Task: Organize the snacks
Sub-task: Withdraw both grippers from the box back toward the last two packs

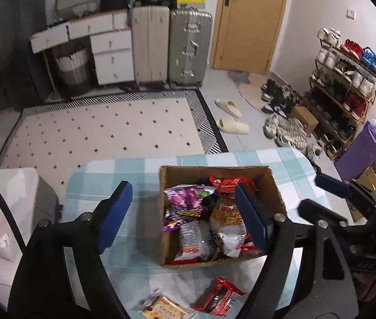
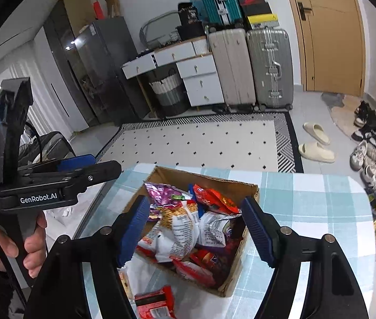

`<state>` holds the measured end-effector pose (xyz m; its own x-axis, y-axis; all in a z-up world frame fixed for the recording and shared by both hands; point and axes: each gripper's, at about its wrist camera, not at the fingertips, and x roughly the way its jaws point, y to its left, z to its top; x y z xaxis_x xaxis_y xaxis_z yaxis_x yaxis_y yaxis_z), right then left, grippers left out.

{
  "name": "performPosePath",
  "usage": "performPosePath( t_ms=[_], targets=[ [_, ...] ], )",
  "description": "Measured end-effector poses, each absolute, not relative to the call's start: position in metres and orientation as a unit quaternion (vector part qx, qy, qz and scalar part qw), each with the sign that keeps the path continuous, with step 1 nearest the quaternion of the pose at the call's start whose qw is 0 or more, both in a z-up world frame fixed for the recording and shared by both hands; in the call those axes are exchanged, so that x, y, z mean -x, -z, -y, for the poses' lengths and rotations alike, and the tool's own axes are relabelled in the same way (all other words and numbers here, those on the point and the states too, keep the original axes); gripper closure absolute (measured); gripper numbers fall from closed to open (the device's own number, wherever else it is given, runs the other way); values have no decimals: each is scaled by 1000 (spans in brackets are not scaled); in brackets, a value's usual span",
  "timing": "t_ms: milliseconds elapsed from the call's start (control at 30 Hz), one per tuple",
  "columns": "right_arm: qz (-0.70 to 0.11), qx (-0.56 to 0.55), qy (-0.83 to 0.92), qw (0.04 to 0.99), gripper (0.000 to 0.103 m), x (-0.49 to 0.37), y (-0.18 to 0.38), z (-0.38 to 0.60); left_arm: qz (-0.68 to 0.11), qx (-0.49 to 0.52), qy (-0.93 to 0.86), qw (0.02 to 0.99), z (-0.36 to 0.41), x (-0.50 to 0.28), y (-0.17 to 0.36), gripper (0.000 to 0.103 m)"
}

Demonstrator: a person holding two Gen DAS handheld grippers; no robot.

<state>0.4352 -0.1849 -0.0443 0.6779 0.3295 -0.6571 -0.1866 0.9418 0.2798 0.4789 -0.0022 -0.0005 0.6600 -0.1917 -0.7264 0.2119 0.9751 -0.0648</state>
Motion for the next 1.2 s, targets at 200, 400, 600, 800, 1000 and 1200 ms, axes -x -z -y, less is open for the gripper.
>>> performPosePath(
  t_ms=[200, 400, 600, 800, 1000, 1200],
  targets=[
    [-339, -79, -150, 925, 24, -401, 15, 177, -351, -16, 70, 934, -22, -439, -24, 22],
    [-302, -67, -166, 936, 17, -366, -10, 168, -314, -2, 52, 948, -48, -398, -47, 15],
    [-248, -46, -175, 952, 6, -320, -20, 156, -280, 19, 35, 959, -70, -344, -49, 1],
    [-222, -42, -190, 956, 2, -283, -8, 147, -269, 43, 42, 961, -83, -297, -28, 1],
    [-240, -59, -208, 946, 1, -261, 27, 142, -232, 11, 25, 972, -80, -239, 0, 1],
    [-262, -55, -212, 940, 1, -250, 66, 135, -236, 3, 16, 972, -77, -215, 33, 1]
  ],
)
